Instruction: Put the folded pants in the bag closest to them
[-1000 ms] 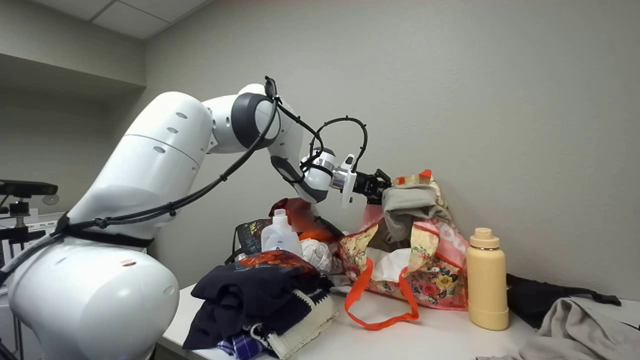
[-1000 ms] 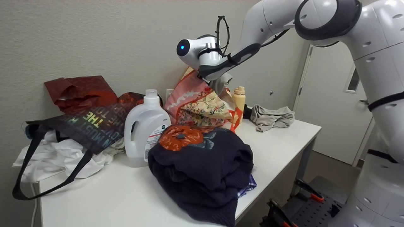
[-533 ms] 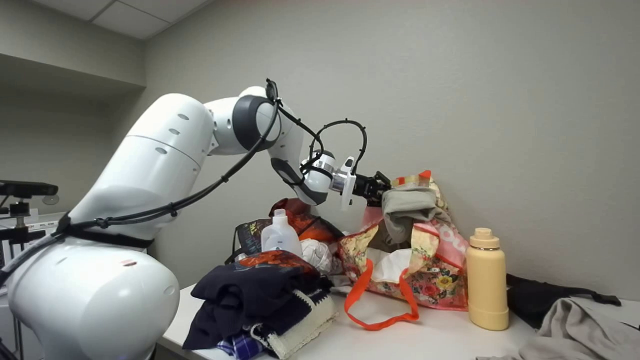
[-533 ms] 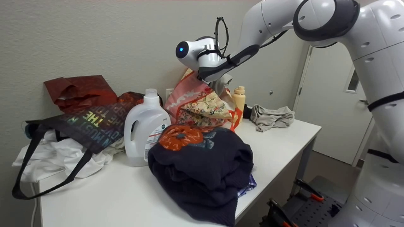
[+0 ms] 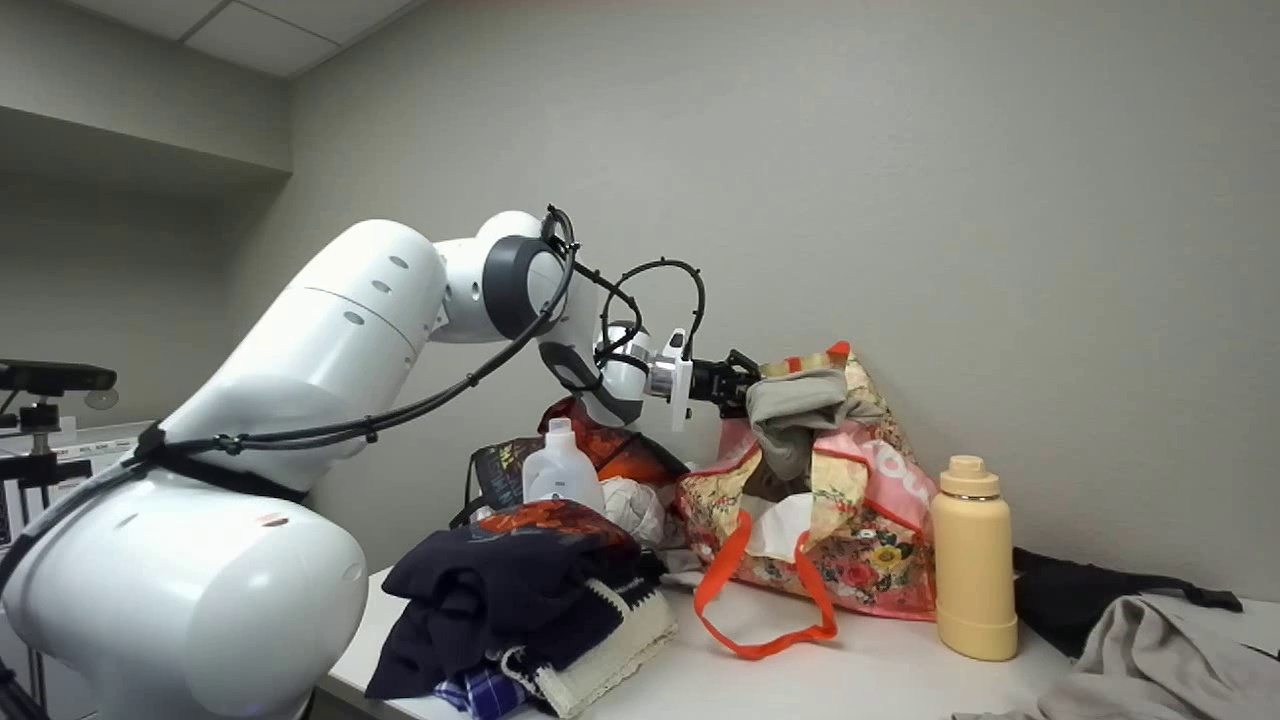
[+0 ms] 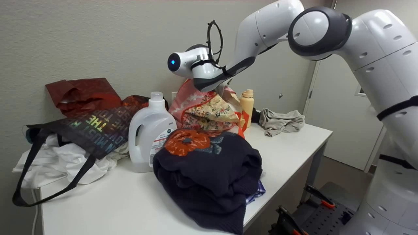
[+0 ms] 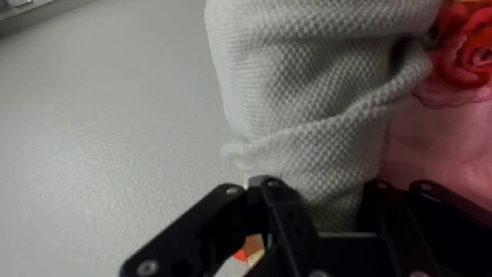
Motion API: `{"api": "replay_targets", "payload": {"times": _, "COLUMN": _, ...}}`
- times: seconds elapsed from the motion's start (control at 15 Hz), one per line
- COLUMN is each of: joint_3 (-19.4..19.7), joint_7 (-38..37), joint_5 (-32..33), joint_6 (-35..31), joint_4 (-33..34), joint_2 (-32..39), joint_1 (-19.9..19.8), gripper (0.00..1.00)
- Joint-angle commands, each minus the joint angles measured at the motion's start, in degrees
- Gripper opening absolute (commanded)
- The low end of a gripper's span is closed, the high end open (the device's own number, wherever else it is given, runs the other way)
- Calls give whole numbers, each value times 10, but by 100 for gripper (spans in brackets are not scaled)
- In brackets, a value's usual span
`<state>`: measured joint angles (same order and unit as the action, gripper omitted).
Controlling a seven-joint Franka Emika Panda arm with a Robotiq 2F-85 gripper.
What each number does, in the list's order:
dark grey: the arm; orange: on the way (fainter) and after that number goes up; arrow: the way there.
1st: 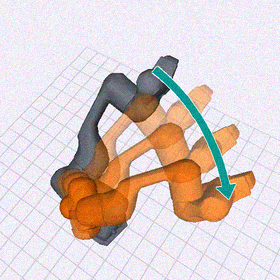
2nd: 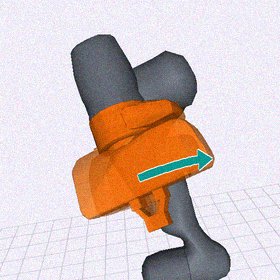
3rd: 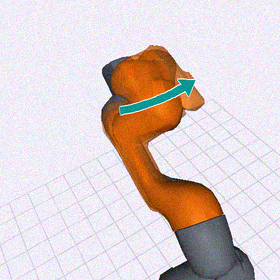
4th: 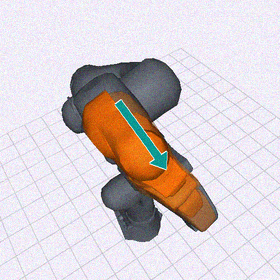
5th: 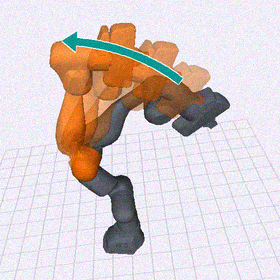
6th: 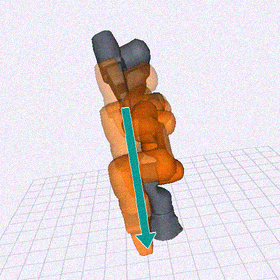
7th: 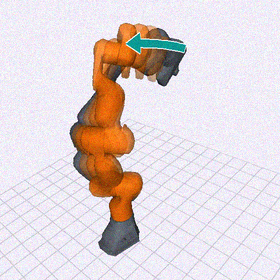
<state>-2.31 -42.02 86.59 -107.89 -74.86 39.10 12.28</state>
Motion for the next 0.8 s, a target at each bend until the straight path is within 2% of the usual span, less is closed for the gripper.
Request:
{"api": "replay_targets", "payload": {"times": 0.0, "joint_3": -10, "joint_7": 27, "joint_5": -10, "joint_6": -37, "joint_4": 96, "joint_2": 53, "joint_1": -2, "gripper": 8}}
{"api": "replay_targets", "payload": {"times": 0.33, "joint_3": -14, "joint_7": 52, "joint_5": -71, "joint_6": -128, "joint_4": 170, "joint_2": 79, "joint_1": -22, "gripper": 8}}
{"api": "replay_targets", "payload": {"times": 0.53, "joint_3": -20, "joint_7": 90, "joint_5": -154, "joint_6": -219, "joint_4": 208, "joint_2": 97, "joint_1": -47, "gripper": 8}}
{"api": "replay_targets", "payload": {"times": 0.73, "joint_3": -13, "joint_7": 137, "joint_5": -261, "joint_6": -271, "joint_4": 223, "joint_2": 113, "joint_1": -66, "gripper": 8}}
